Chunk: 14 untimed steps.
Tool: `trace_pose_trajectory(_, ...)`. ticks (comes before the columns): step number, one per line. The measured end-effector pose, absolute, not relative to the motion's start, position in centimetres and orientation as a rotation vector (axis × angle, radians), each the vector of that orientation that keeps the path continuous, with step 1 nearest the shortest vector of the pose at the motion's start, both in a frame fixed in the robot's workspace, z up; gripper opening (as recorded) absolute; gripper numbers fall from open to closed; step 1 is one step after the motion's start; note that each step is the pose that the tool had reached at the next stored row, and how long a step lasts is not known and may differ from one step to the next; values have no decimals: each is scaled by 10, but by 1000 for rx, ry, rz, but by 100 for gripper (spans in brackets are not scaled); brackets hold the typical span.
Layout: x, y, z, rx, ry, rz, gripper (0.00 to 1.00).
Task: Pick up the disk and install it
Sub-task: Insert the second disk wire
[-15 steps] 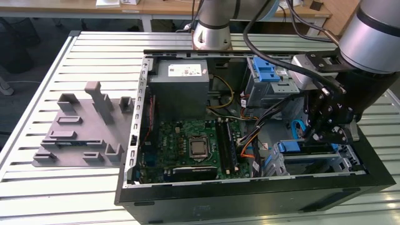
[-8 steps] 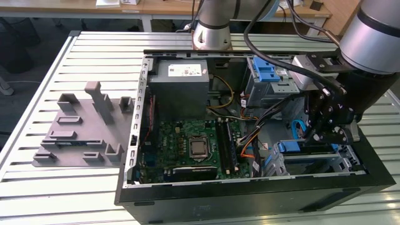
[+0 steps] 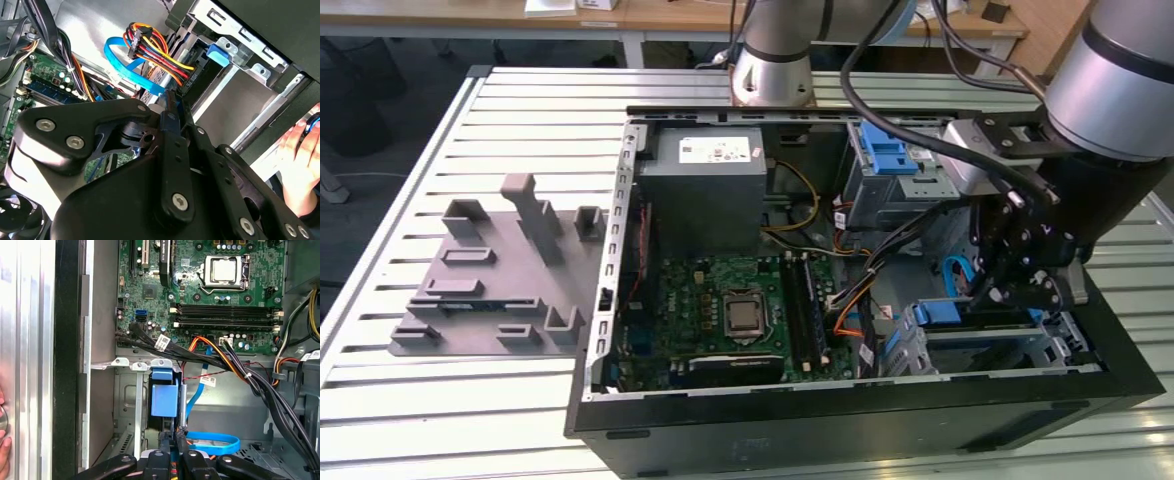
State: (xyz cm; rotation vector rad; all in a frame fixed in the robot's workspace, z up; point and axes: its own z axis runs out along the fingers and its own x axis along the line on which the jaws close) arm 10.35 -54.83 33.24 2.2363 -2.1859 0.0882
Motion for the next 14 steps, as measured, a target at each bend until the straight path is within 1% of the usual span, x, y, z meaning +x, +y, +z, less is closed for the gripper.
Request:
trace_pose_trajectory(13,104,-549,329,2236,-2186,88,16)
trace_pose_trajectory(14,104,-549,329,2236,-2186,88,18)
